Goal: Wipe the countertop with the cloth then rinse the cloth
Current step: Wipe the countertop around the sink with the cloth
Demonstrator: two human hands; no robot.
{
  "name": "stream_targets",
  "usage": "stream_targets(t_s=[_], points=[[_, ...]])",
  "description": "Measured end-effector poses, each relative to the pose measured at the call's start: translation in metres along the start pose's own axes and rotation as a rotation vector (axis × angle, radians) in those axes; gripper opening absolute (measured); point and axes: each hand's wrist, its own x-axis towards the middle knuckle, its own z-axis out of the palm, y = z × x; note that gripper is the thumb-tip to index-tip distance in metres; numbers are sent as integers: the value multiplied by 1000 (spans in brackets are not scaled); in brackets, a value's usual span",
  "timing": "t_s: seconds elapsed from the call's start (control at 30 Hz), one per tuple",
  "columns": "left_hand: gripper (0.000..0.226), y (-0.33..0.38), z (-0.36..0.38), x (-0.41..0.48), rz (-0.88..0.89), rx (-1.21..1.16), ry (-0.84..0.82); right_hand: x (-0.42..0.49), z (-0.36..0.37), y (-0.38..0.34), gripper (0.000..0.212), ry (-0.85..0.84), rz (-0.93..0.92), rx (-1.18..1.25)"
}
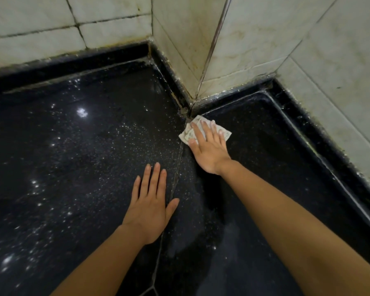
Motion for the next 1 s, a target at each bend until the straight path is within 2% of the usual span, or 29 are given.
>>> stream_targets(t_s=[0.17, 0.27, 0.37, 0.57, 0.67, 0.87, 1.0], points=[[85, 2, -9, -1, -19, -38, -88, -38, 15, -2, 56, -58, -194, -40], [85, 2, -7, -1, -8, -59, -79, -64, 20, 6, 56, -105, -345, -93], [86, 2, -6, 0, -6, -64, -65, -62, 13, 17, 55, -136, -406, -153], [89, 2, -8, 0, -17, -55, -114, 2, -10, 11, 55, -41, -187, -78], [90, 3, -8, -1, -10, -36, -112, 6, -8, 2, 55, -17, -129, -53], [85, 4, -13, -2, -25, -66, -88, -38, 15, -4, 55, -40, -147, -35], [75, 4, -24, -25, 17, -70, 25, -78, 30, -6, 54, -70, -186, -65]])
